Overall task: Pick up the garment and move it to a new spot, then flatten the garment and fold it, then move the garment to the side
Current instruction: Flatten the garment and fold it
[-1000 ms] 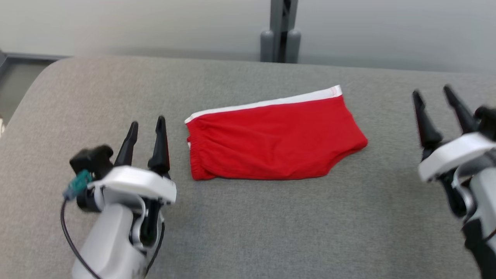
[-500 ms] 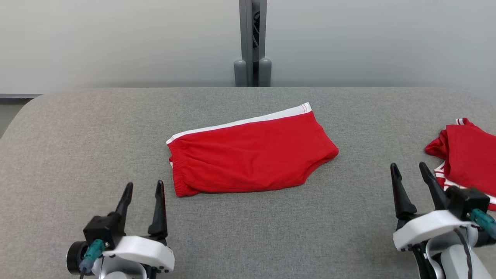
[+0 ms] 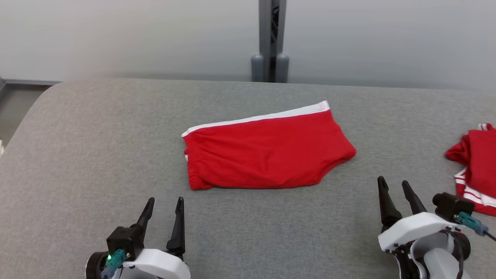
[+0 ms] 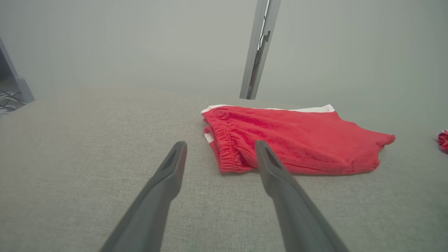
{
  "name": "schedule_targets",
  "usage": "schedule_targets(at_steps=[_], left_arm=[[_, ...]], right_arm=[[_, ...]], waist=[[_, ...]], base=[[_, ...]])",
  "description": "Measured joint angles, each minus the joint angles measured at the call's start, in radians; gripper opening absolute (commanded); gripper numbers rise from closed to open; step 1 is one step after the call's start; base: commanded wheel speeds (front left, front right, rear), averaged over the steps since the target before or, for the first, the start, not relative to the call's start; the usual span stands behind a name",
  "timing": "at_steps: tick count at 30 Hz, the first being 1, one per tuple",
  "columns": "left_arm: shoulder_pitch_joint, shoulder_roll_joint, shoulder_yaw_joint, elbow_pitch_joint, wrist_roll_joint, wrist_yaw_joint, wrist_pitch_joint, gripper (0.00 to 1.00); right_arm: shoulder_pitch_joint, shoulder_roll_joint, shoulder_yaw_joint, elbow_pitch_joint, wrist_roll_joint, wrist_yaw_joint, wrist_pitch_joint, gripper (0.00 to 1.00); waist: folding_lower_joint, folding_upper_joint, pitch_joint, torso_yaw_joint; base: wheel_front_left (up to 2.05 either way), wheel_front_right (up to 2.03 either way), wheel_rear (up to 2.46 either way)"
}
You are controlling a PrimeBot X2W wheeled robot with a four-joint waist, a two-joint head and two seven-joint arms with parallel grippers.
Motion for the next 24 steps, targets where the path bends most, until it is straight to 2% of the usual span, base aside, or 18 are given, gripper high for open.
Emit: schedule_targets(at_steps=[2,5,7,9,11,16,24], left_arm=[[-0.002,0.000,-0.006,0.008,-0.006,-0.001,0.000,1.00],[-0.014,0.001,-0.020,0.031,-0.009,-0.001,0.000,1.00],[-0.014,0.000,-0.017,0.039,-0.036,0.001,0.000,1.00],[-0.013,0.001,-0.003,0.050,-0.125,0.005,0.000,1.00],[-0.016,0.002,-0.006,0.058,-0.123,0.005,0.000,1.00],[-0.032,0.001,-0.025,0.058,-0.139,0.004,0.000,1.00],[-0.038,0.001,-0.033,0.039,-0.148,0.010,0.000,1.00]], right_arm=[[-0.020,0.001,0.007,0.026,0.045,0.000,0.000,1.00],[-0.094,0.007,0.026,0.108,0.199,0.000,0.009,1.00],[-0.131,0.009,0.013,0.140,0.317,0.000,0.054,1.00],[-0.157,0.011,-0.016,0.156,0.461,0.000,0.104,1.00],[-0.181,0.010,-0.040,0.179,0.568,0.000,0.167,1.00],[-0.237,0.005,-0.075,0.256,0.685,0.000,0.242,1.00],[-0.344,-0.036,-0.114,0.404,0.736,-0.004,0.262,1.00]], waist=[[0.0000,0.0000,0.004,0.010],[0.0000,0.0000,0.024,0.051],[0.0000,0.0000,0.035,0.071],[0.0000,0.0000,0.044,0.093],[0.0000,0.0000,0.054,0.115],[0.0000,0.0000,0.078,0.162],[0.0000,0.0000,0.118,0.213]], base=[[0.00,0.00,0.00],[0.00,0.00,0.00],[0.00,0.00,0.00],[0.00,0.00,0.00],[0.00,0.00,0.00],[0.00,0.00,0.00],[0.00,0.00,0.00]])
